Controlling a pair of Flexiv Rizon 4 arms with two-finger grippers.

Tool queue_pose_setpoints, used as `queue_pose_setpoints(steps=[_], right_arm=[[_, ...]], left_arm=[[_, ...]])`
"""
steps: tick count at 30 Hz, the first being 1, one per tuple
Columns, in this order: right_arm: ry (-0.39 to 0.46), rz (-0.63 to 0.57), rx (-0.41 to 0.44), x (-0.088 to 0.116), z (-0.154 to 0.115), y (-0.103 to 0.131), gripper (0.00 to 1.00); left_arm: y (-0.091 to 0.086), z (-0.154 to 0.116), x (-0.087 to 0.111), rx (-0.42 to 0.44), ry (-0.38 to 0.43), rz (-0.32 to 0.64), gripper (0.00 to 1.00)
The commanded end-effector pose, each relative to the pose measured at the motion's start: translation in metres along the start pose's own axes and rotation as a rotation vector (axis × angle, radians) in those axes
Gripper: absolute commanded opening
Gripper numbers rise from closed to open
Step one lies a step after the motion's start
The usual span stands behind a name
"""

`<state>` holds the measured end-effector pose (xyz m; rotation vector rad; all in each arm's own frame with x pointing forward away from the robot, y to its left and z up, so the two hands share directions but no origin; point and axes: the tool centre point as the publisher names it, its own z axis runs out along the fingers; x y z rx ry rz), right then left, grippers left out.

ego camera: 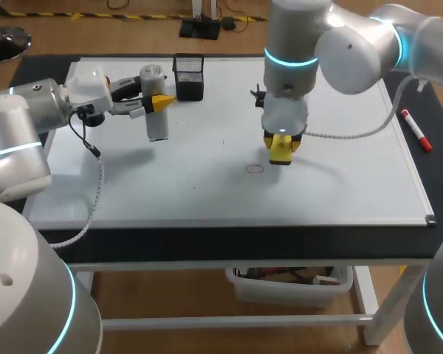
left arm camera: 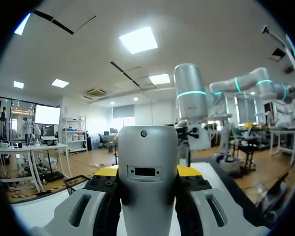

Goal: Pick up the inspection probe, press it on each red-marked spot on the whiteboard one by one, put down the probe, pick up the eraser, and wipe off all the red marks.

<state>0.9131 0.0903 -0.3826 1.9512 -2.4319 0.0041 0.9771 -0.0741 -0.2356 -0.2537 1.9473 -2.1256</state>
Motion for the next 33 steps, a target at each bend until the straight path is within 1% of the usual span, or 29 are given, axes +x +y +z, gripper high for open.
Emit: queue_pose_setpoints(steps=[1,9,18,25,33], right_arm=[[0.004,-0.019,0.017,-0.014,0.001,0.011,0.0],[0.007,-0.094,-0.01,-0.047,0.013,0.024,0.0],[0.022,-0.139,-0.027,-0.074,0.03,0.031,0.0],[0.027,-0.159,-0.028,-0.083,0.043,0.029,0.0],[0.017,-0.163,-0.028,-0.079,0.046,0.028,0.0]], left_arm=[[0.001,0.0,0.0,0.005,0.0,0.002,0.0],[0.001,0.0,0.0,0.005,0.0,0.002,0.0],[0.001,0.0,0.0,0.005,0.0,0.002,0.0],[0.001,0.0,0.0,0.005,0.0,0.002,0.0],[0.001,0.0,0.0,0.005,0.0,0.002,0.0]])
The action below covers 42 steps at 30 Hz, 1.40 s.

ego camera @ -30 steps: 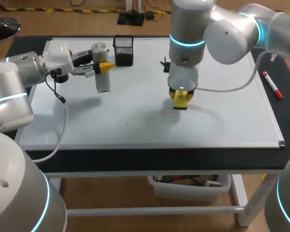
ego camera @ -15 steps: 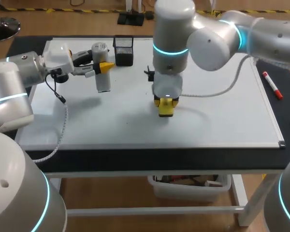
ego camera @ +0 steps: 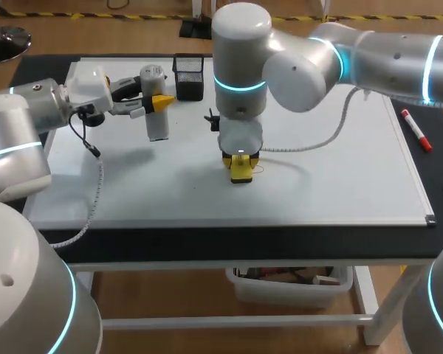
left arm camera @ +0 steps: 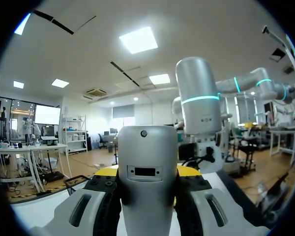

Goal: Pick up the inspection probe, press it on each red-marked spot on the whiteboard one by one, put down the probe, pick up the eraser, and wipe off all the red marks.

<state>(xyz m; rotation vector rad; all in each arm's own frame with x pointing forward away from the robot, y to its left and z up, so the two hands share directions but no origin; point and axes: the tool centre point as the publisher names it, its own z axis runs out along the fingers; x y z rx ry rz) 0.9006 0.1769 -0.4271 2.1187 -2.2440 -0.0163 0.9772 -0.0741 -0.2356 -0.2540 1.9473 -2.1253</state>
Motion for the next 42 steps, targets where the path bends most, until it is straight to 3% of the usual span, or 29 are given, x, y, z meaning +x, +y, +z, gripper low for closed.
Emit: queue_pose_setpoints(steps=[1,26,42], right_arm=[[0.001,0.0,0.0,0.005,0.004,-0.002,0.0],[-0.013,0.116,-0.015,0.063,0.009,-0.003,0.0],[-0.017,0.12,-0.006,0.079,-0.007,-0.007,0.0]], left_arm=[[0.0,0.0,0.0,0.005,0.0,0.002,0.0],[0.0,0.0,0.0,0.005,0.0,0.002,0.0],[0.0,0.0,0.0,0.005,0.0,0.002,0.0]])
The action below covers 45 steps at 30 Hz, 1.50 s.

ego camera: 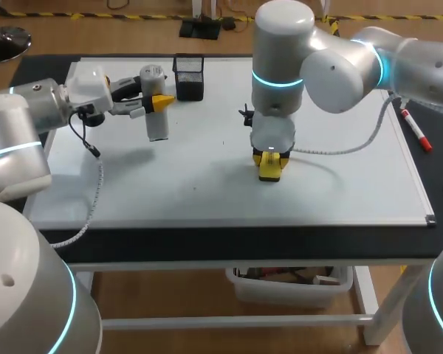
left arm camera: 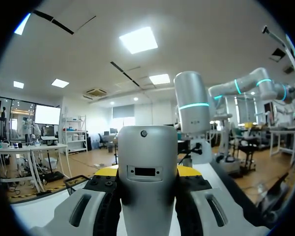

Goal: Pick up the inspection probe, press it on each red-marked spot on the whiteboard one by one, put down the probe, pick up the eraser, and wipe off all the red marks.

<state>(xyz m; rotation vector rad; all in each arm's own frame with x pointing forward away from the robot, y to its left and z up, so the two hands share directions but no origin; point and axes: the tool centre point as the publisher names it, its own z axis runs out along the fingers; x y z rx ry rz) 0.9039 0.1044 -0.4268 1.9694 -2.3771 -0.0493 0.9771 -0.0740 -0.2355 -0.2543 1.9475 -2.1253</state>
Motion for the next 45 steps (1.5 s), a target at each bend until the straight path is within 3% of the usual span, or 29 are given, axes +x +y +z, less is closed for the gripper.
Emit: queue_pose_setpoints(steps=[1,7,12,33,41,45], right_arm=[[0.004,-0.01,0.017,0.008,-0.011,-0.001,0.0],[0.009,-0.044,0.062,0.015,-0.023,-0.009,0.0],[-0.061,-0.087,0.067,0.032,-0.037,-0.012,0.0],[-0.061,-0.087,0.067,0.032,-0.037,-0.012,0.0],[-0.064,-0.112,0.181,0.013,-0.043,-0.069,0.0],[-0.072,-0.114,0.197,0.004,-0.045,-0.102,0.0]], left_arm=[[0.001,0.0,0.0,0.005,0.0,0.002,0.0],[0.001,0.0,0.0,0.005,0.0,0.002,0.0],[0.001,0.0,0.0,0.005,0.0,0.002,0.0],[0.001,0.0,0.0,0.005,0.0,0.002,0.0],[0.001,0.0,0.0,0.005,0.0,0.002,0.0],[0.001,0.0,0.0,0.005,0.0,0.002,0.0]])
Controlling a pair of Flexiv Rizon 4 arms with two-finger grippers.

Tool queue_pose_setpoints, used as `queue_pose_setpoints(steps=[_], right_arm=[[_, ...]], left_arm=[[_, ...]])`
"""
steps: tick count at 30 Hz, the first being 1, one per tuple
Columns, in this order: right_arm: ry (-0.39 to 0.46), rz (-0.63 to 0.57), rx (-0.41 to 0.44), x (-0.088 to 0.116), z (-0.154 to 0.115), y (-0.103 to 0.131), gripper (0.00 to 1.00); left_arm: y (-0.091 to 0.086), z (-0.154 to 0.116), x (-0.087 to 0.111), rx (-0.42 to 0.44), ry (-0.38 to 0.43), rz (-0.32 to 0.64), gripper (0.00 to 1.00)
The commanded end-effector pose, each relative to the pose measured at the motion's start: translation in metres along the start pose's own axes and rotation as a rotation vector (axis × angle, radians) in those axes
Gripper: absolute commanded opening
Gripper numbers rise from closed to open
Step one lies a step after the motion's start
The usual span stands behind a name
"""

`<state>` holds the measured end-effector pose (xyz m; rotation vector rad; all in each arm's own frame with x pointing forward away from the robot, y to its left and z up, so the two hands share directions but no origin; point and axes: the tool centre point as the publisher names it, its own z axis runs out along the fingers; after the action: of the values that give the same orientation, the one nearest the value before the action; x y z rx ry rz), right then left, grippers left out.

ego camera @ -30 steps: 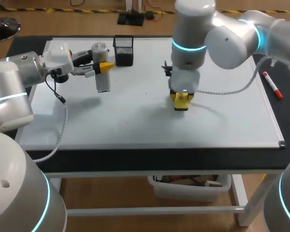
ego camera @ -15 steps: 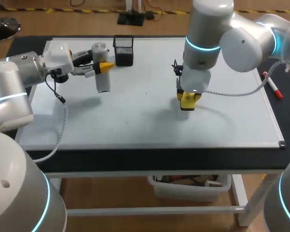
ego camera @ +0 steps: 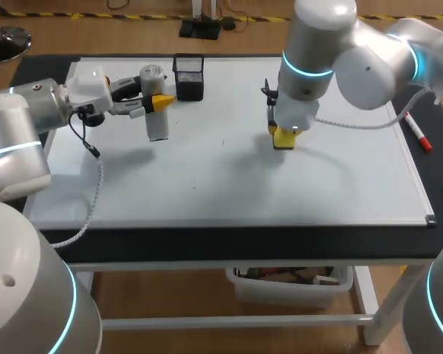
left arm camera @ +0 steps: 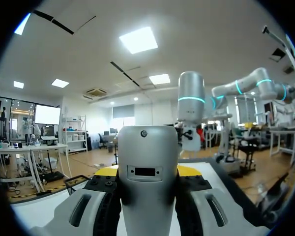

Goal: Pick up the inspection probe, press it on each red-marked spot on the whiteboard one by one, put down the probe, pick up the eraser, and wipe off all the red marks.

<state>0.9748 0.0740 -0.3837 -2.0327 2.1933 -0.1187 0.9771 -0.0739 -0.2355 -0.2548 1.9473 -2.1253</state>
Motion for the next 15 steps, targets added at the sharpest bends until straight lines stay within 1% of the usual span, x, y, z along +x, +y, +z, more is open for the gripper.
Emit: queue_pose_setpoints(steps=[1,3,5,7,10,13,14,15], right_arm=[[0.005,-0.007,-0.016,-0.011,0.011,-0.036,0.0],[0.002,-0.01,-0.02,-0.016,0.017,-0.051,0.0],[-0.036,-0.012,-0.056,-0.02,0.024,-0.063,0.0],[-0.042,-0.016,-0.072,-0.025,0.031,-0.075,0.0],[-0.039,-0.04,-0.08,-0.032,0.035,-0.091,0.0],[-0.034,-0.05,-0.087,-0.034,0.039,-0.108,0.0],[-0.028,-0.049,-0.089,-0.034,0.04,-0.113,0.0],[-0.008,-0.073,-0.087,-0.035,0.042,-0.119,0.0]], left_arm=[[0.001,0.0,0.0,0.005,0.0,0.002,0.0],[0.001,0.0,0.0,0.005,0.0,0.002,0.0],[0.001,0.0,0.0,0.005,0.0,0.002,0.0],[0.001,0.0,0.0,0.005,0.0,0.002,0.0],[0.001,0.0,0.0,0.005,0.0,0.002,0.0],[0.001,0.0,0.0,0.005,0.0,0.002,0.0],[0.001,0.0,0.0,0.005,0.0,0.002,0.0],[0.001,0.0,0.0,0.005,0.0,0.002,0.0]])
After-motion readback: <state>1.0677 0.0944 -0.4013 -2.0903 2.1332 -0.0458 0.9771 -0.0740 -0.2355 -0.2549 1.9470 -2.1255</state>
